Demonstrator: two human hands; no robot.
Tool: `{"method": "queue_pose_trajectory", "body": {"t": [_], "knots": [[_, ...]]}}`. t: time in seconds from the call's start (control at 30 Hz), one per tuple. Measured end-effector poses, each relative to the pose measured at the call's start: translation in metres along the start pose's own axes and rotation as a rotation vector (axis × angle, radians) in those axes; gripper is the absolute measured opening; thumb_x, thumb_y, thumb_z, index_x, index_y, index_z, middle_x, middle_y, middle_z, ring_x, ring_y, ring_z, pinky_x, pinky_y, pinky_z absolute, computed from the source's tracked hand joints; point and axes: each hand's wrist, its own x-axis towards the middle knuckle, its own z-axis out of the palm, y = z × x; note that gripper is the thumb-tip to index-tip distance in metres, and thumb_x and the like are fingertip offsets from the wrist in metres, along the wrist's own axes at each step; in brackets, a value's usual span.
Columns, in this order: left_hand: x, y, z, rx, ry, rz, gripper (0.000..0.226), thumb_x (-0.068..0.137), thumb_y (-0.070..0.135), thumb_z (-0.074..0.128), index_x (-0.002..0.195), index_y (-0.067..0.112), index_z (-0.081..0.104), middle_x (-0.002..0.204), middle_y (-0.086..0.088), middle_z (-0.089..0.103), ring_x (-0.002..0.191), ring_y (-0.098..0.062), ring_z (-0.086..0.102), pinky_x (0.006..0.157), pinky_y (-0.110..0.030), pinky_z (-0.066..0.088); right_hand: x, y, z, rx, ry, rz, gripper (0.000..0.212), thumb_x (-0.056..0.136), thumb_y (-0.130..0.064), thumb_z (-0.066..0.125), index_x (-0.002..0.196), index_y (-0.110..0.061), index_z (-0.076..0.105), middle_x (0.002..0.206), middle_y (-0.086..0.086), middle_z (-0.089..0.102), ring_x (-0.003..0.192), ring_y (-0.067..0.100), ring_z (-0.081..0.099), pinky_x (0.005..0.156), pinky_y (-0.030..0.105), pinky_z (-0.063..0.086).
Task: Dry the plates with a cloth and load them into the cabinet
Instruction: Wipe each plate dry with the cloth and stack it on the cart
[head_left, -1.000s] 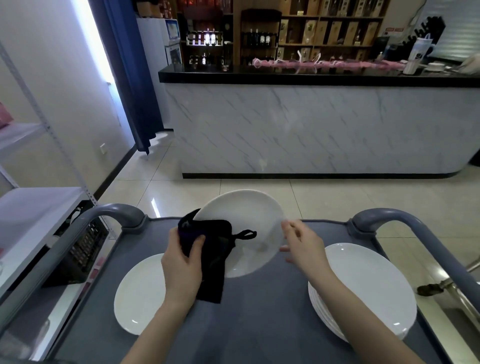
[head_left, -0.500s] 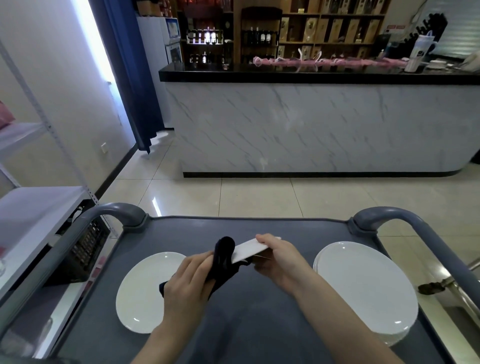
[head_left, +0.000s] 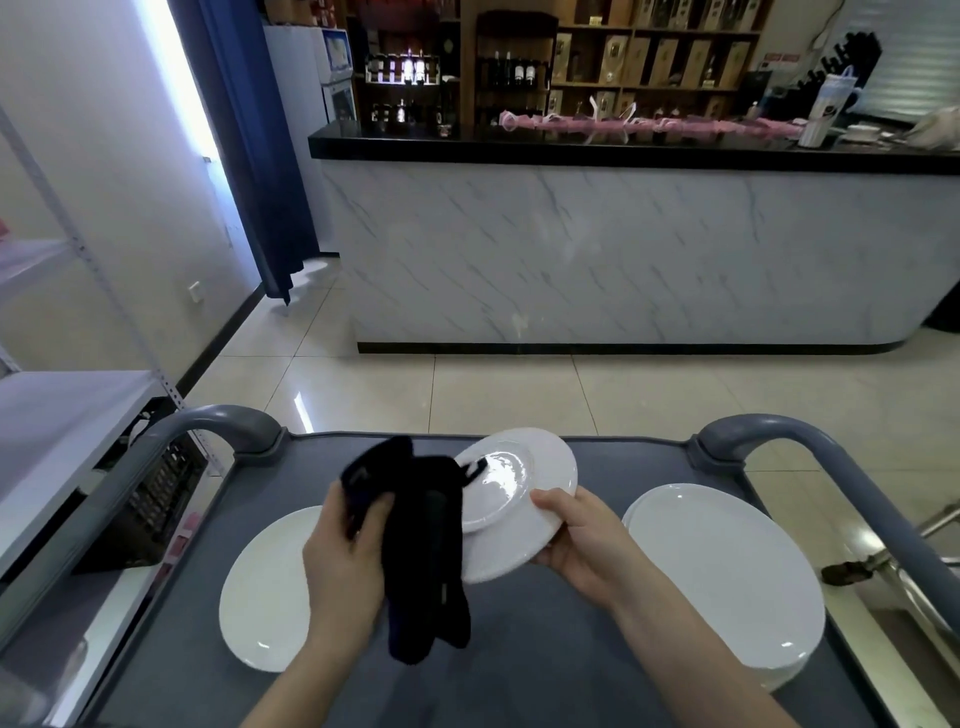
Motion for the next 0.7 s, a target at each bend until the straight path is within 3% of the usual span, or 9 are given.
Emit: {"method": "queue_pose_trajectory", "body": {"t": [0.07, 0.2, 0.27, 0.33, 0.47, 0.57, 0.63, 0.7], "knots": [[0.01, 0.007, 0.002, -0.029, 0.011, -0.01, 0.015, 0.094, 0.029, 0.057, 0.103, 0.041, 0.059, 0.091, 0.019, 0.068, 0.085, 0.0, 0.063, 0.072, -0.019, 0.045, -0.003, 0.003, -0.005, -0.04, -0.027, -0.02, 0.02, 0.098, -0.007, 0.051, 0.113, -0.005, 0.064, 0.1, 0.014, 0.073, 0.085, 0.024, 0.069, 0.068, 0.042, 0.059], [0.013, 0.016, 0.024, 0.056, -0.111, 0.044, 0.02, 0.092, 0.029, 0.056, 0.105, 0.044, 0.057, 0.094, 0.025, 0.067, 0.088, 0.005, 0.06, 0.071, -0.006, 0.041, -0.009, 0.01, -0.002, -0.157, -0.079, -0.06, 0.024, 0.09, -0.012, 0.064, 0.114, -0.007, 0.062, 0.102, 0.013, 0.074, 0.088, 0.025, 0.071, 0.067, 0.041, 0.058], [0.01, 0.017, 0.042, 0.161, -0.242, 0.108, 0.024, 0.095, 0.02, 0.058, 0.115, 0.033, 0.06, 0.099, 0.021, 0.066, 0.094, -0.002, 0.06, 0.081, -0.017, 0.043, -0.012, 0.014, 0.004, -0.198, -0.101, -0.084, 0.031, 0.081, -0.02, 0.068, 0.109, -0.008, 0.066, 0.102, 0.014, 0.074, 0.09, 0.026, 0.072, 0.068, 0.041, 0.058], [0.006, 0.018, 0.052, 0.281, -0.325, 0.201, 0.02, 0.096, 0.018, 0.056, 0.115, 0.024, 0.061, 0.097, 0.02, 0.062, 0.093, -0.01, 0.059, 0.081, -0.025, 0.043, -0.013, 0.013, 0.006, -0.205, -0.098, -0.118, 0.033, 0.078, -0.023, 0.069, 0.107, -0.008, 0.068, 0.103, 0.017, 0.074, 0.091, 0.029, 0.072, 0.069, 0.042, 0.058], [-0.007, 0.02, 0.043, 0.233, -0.42, 0.279, 0.015, 0.093, 0.026, 0.052, 0.103, 0.035, 0.057, 0.092, 0.03, 0.061, 0.088, 0.004, 0.056, 0.072, -0.015, 0.04, -0.008, 0.001, -0.001, -0.203, -0.021, -0.16, 0.019, 0.089, -0.011, 0.066, 0.107, -0.006, 0.067, 0.098, 0.018, 0.074, 0.086, 0.029, 0.072, 0.067, 0.041, 0.058], [-0.023, 0.02, 0.04, 0.216, -0.493, 0.3, 0.035, 0.092, 0.029, 0.051, 0.126, 0.026, 0.058, 0.112, 0.027, 0.062, 0.105, 0.002, 0.057, 0.091, -0.023, 0.045, -0.006, -0.005, -0.006, -0.178, -0.014, -0.168, 0.019, 0.095, -0.007, 0.058, 0.112, -0.001, 0.063, 0.098, 0.019, 0.073, 0.088, 0.03, 0.072, 0.067, 0.039, 0.058], [-0.021, 0.022, 0.045, 0.227, -0.527, 0.275, 0.046, 0.094, 0.021, 0.051, 0.14, 0.022, 0.05, 0.127, 0.017, 0.06, 0.119, -0.003, 0.054, 0.102, -0.032, 0.044, -0.007, -0.008, -0.005, -0.196, -0.045, -0.165, 0.023, 0.094, -0.011, 0.062, 0.115, -0.001, 0.063, 0.102, 0.02, 0.073, 0.092, 0.03, 0.071, 0.07, 0.04, 0.057], [-0.011, 0.028, 0.052, 0.231, -0.529, 0.225, 0.049, 0.096, 0.013, 0.05, 0.144, 0.023, 0.045, 0.131, 0.011, 0.059, 0.123, -0.007, 0.052, 0.105, -0.032, 0.042, -0.009, -0.007, -0.004, -0.237, -0.075, -0.156, 0.031, 0.087, -0.017, 0.068, 0.114, -0.002, 0.064, 0.104, 0.021, 0.071, 0.094, 0.031, 0.071, 0.075, 0.045, 0.058]]}}
